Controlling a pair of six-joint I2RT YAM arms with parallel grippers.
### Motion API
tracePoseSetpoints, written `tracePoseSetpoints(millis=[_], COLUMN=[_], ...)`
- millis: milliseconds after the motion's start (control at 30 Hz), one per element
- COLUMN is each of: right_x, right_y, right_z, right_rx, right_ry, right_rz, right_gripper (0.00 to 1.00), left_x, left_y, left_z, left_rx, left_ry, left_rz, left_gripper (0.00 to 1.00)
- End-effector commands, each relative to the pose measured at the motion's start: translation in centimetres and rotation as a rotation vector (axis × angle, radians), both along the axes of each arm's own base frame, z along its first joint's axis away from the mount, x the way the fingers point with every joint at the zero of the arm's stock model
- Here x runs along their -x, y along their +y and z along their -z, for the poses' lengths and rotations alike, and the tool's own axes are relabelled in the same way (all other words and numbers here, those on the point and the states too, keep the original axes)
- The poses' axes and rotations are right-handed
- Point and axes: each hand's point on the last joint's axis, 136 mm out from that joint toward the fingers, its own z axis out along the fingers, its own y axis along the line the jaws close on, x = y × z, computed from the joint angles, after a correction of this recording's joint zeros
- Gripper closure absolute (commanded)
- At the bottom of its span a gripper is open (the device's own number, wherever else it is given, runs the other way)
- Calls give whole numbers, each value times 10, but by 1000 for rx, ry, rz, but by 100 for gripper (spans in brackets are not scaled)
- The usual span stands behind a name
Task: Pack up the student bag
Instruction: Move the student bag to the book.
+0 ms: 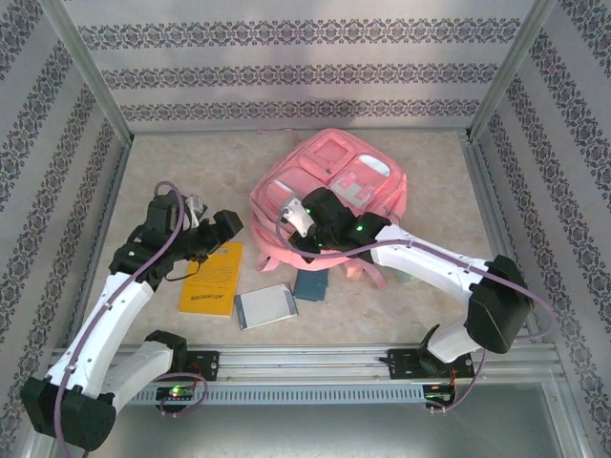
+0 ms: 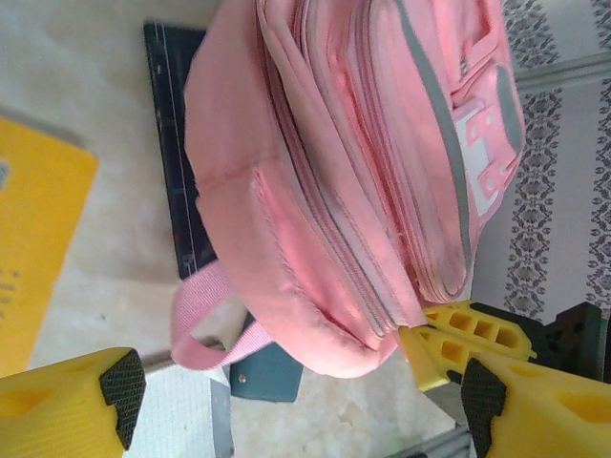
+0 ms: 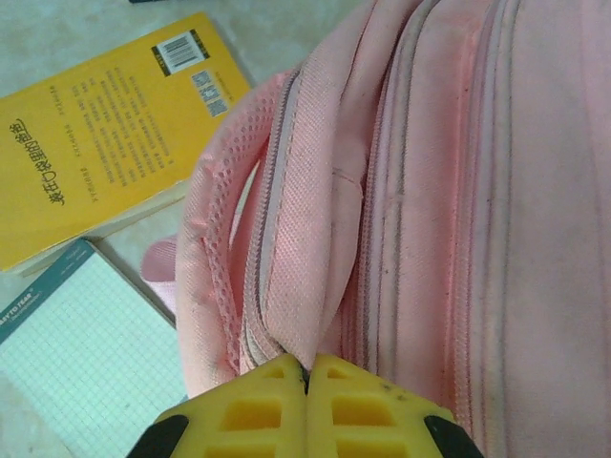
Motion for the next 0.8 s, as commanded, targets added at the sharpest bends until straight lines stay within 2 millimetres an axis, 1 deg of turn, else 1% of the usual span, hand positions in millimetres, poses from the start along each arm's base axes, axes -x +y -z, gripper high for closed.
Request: tracePoseSetpoints(millis=[0, 67, 133, 200, 300, 400, 467, 600, 767], right_x=[4, 5, 6, 5, 4, 0, -1, -1, 3], right_y=[39, 46, 51, 55, 57, 56, 55, 56, 59], right_z=[-13, 0, 6, 8, 8, 8, 11, 15, 17], right_rx=[-160, -148, -155, -175, -192, -197, -196, -203, -209], right_ry=[2, 13, 31, 33, 22, 5, 6, 7, -1], right_rz=[-47, -48, -53, -49, -42, -23, -9, 1, -19], right_gripper=[100, 100, 100, 100, 100, 100, 100, 100, 100], left_x=[-14, -19, -23, -25, -27, -26, -24, -29, -40], left_y=[-19, -25, -33, -41, -47, -47, -42, -51, -54], left_z=[-12, -7, -2, 7, 25, 41, 52, 60, 63], left_rx=[159, 164, 158, 160, 179, 163, 120, 141, 124], left_ry=[-15, -2, 12, 48, 120, 204, 279, 328, 317], left_rz=[15, 19, 25, 22, -11, -53, -96, -103, -103], left_gripper=[16, 17, 18, 19, 24, 30, 30, 30, 31])
